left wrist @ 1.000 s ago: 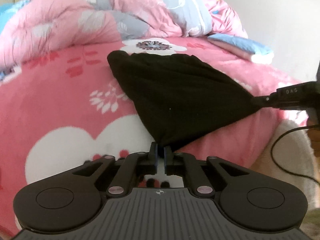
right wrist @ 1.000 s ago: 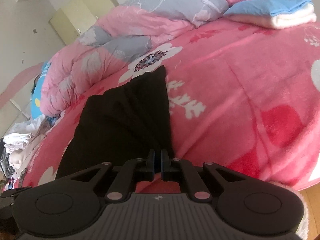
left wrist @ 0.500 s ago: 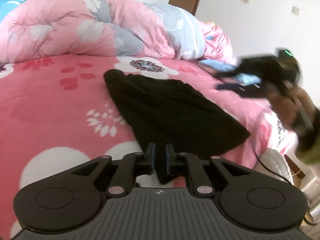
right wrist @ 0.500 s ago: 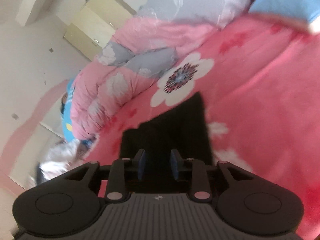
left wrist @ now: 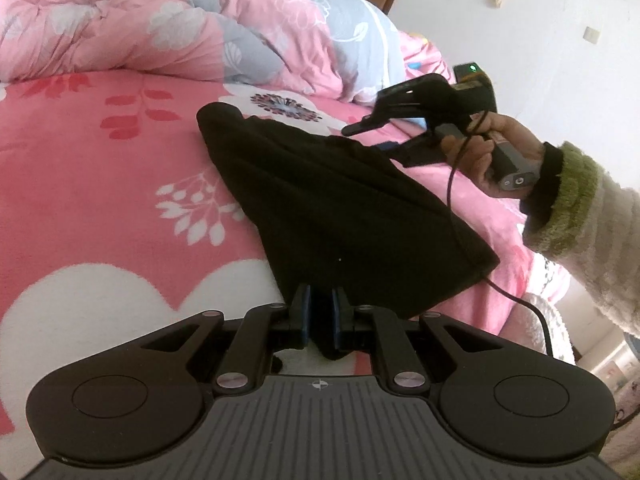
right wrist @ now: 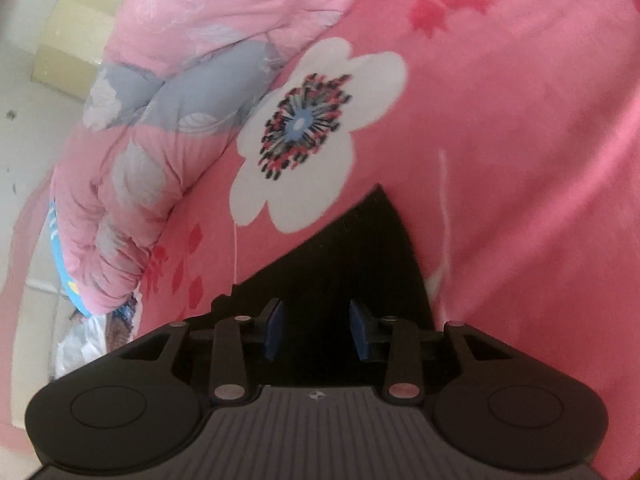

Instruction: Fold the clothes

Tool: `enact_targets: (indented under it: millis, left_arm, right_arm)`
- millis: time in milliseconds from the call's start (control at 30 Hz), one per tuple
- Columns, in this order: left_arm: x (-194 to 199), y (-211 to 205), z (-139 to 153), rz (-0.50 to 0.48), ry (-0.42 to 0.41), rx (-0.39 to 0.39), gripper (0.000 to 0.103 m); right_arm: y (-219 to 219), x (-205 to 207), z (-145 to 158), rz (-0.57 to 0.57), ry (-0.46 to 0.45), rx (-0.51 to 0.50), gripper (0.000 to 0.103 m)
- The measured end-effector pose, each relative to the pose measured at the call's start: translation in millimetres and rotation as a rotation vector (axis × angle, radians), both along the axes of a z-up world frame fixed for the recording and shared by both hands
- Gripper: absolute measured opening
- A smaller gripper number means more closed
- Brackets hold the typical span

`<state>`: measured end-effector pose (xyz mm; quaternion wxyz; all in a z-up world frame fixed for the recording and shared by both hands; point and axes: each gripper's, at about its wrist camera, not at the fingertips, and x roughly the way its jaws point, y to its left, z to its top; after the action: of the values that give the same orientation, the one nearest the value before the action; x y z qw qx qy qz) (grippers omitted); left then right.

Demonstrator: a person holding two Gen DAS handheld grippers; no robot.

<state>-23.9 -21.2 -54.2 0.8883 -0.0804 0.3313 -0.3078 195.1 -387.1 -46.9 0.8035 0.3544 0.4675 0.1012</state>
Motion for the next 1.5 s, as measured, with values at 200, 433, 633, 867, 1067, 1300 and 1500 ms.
enact_targets:
  millis: [200, 433, 633, 867, 1067, 1300, 1500]
  left_arm:
    - [1, -2, 2, 0.002, 0.000, -0.003, 0.010]
    - [5, -6, 6, 0.003, 0.005, 0.002, 0.010]
    - [8, -8, 11, 0.002, 0.005, 0.001, 0.010]
    - [15, -12, 12, -0.008, 0.008, 0.009, 0.010]
    - [19, -14, 8, -0.014, 0.018, 0.023, 0.010]
    - [16, -16, 9, -0.011, 0.012, 0.045, 0.010]
    - [16, -18, 10, 0.000, 0.010, 0.055, 0.010]
  right_arm:
    - [24, 6, 8, 0.090, -0.068, -0.178, 0.010]
    - [29, 5, 32, 0.113, -0.215, -0.312, 0.008]
    - [25, 9, 30, 0.123, -0.234, -0.339, 0.008]
    - [17, 2, 30, 0.110, -0.272, -0.334, 0.007]
    - [9, -4, 29, 0.083, -0.302, -0.336, 0.007]
    - [4, 6, -2, 0.064, -0.244, -0.318, 0.007]
    - [-7, 2, -7, 0.026, -0.221, -0.235, 0.013]
